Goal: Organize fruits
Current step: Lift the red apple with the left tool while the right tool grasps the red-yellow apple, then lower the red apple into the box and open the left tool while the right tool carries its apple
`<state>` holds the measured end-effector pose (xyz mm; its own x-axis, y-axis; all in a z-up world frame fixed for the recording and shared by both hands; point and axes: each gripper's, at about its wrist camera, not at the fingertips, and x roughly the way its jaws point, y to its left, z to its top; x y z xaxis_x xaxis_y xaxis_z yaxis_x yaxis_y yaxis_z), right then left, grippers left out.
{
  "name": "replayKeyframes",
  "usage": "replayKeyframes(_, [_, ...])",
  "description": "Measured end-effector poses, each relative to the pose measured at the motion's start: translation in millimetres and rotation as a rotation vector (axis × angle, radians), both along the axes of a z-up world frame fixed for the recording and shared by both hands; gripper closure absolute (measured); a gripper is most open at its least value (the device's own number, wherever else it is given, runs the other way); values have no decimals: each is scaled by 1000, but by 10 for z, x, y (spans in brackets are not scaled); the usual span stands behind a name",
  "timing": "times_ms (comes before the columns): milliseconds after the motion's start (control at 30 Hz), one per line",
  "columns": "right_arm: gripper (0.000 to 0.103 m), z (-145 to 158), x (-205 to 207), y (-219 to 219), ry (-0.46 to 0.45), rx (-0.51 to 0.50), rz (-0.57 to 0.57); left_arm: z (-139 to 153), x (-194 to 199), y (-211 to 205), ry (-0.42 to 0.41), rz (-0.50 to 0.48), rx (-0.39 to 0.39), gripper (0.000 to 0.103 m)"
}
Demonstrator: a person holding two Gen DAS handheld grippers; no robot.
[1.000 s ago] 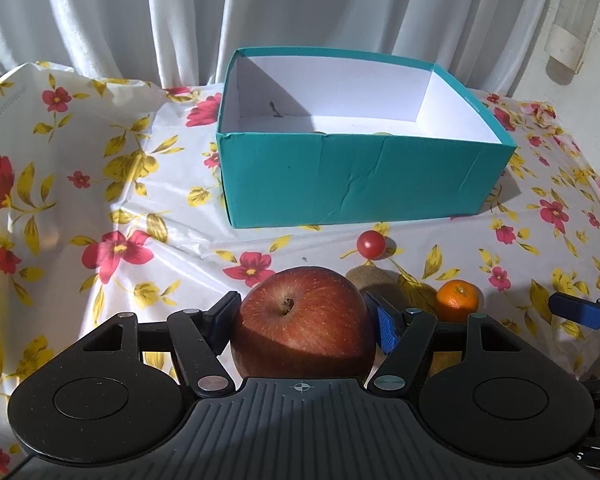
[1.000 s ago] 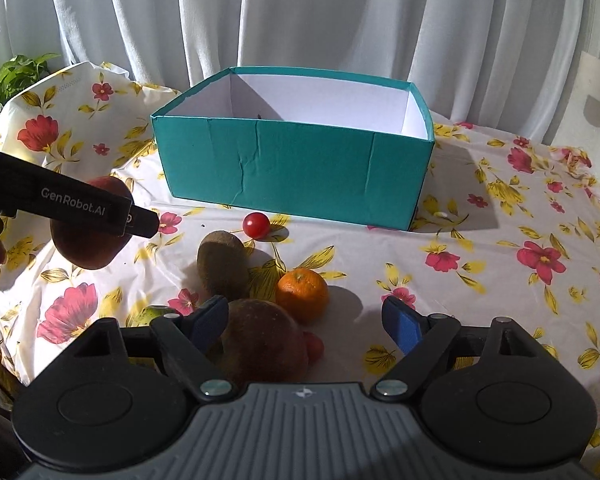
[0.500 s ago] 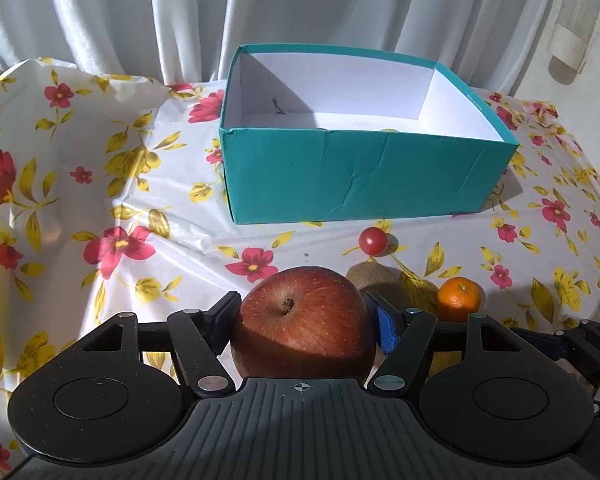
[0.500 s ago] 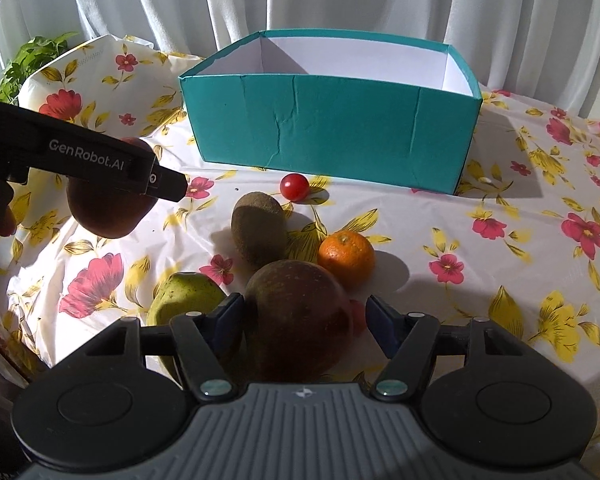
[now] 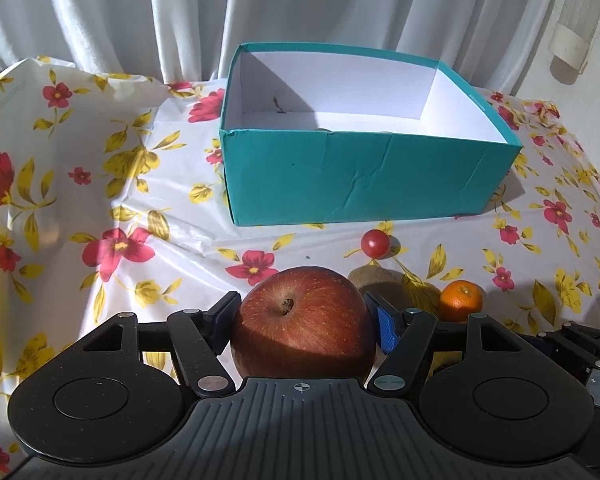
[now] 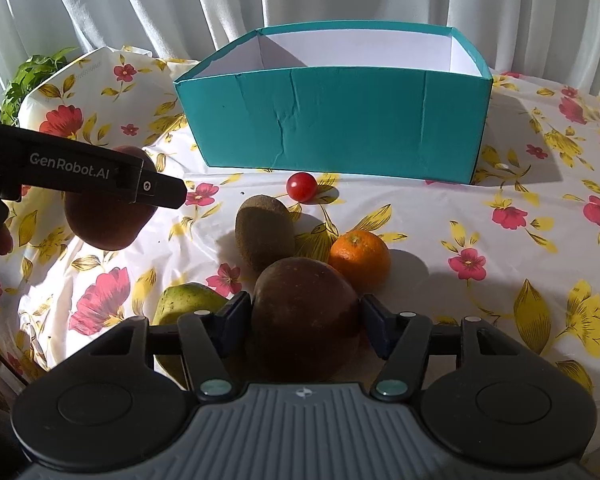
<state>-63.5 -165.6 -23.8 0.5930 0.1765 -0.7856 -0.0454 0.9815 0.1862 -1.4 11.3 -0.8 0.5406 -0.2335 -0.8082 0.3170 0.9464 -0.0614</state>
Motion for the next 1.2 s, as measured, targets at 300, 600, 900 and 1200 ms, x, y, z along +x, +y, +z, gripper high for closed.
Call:
replayKeyframes(300, [45, 76, 26, -53, -12, -12, -38, 93, 69, -64, -25, -4, 11, 31])
replayKeyframes(600, [46, 229, 98, -157, -72, -5, -73, 324, 234, -222, -90, -14, 15, 31])
replayKeyframes(900, [46, 282, 181, -294, -108, -1, -116, 516, 537, -434, -160, -19, 8, 31])
replayKeyframes(1200, [46, 360, 260, -453, -148, -4, -167, 599, 951, -622, -216, 13, 5, 31])
